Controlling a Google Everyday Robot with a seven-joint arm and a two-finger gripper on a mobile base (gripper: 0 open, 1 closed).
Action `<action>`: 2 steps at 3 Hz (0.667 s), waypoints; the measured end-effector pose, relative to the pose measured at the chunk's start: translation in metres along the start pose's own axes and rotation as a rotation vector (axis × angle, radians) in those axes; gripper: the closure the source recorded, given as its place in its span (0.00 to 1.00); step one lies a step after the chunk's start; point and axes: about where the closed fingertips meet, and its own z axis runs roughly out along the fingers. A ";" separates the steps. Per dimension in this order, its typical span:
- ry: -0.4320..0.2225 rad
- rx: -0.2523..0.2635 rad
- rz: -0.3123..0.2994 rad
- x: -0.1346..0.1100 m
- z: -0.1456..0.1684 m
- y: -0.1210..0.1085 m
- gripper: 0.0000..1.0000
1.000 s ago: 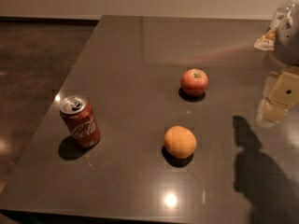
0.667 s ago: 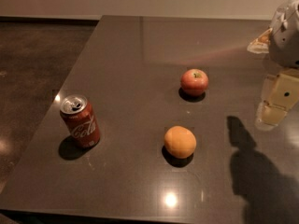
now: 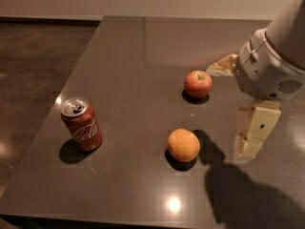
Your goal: Move orange near apple
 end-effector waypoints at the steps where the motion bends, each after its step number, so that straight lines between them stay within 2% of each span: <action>1: -0.030 -0.020 -0.068 -0.022 0.024 0.014 0.00; 2: -0.031 -0.058 -0.117 -0.035 0.066 0.024 0.00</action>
Offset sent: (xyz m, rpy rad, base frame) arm -0.0210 0.0707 -0.0813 0.0028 0.0392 0.1802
